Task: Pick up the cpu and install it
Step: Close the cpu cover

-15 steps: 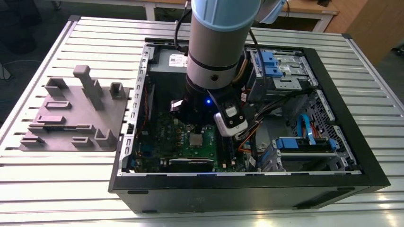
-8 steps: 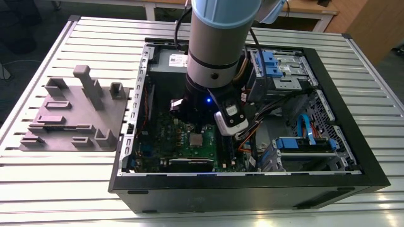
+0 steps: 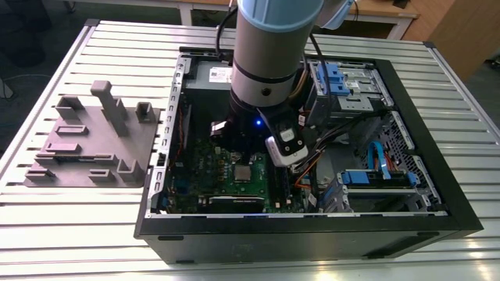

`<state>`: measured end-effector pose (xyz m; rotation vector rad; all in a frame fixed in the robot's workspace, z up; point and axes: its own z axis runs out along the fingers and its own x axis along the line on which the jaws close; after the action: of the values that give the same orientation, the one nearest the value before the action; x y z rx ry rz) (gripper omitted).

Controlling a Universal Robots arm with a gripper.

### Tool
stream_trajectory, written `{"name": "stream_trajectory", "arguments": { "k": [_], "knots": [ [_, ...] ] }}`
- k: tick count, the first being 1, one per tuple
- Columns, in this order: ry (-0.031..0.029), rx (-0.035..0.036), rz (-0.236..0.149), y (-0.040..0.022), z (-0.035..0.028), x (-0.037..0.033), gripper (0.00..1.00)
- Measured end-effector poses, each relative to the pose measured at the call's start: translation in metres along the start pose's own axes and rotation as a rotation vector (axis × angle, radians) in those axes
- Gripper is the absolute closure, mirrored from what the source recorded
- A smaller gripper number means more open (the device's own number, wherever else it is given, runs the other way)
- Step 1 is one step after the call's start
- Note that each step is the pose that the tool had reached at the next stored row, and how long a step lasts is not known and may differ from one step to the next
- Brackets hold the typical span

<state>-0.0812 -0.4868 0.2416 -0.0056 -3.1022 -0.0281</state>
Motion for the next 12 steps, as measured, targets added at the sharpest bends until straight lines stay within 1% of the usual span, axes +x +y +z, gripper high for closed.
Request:
{"name": "stream_trajectory", "arguments": {
  "k": [4,12],
  "knots": [
    [-0.0002,-0.0003,0.000,0.0000,-0.0012,0.0001,0.90],
    [-0.0001,0.0000,0.000,0.0000,-0.0015,0.0001,0.90]
  ]
}}
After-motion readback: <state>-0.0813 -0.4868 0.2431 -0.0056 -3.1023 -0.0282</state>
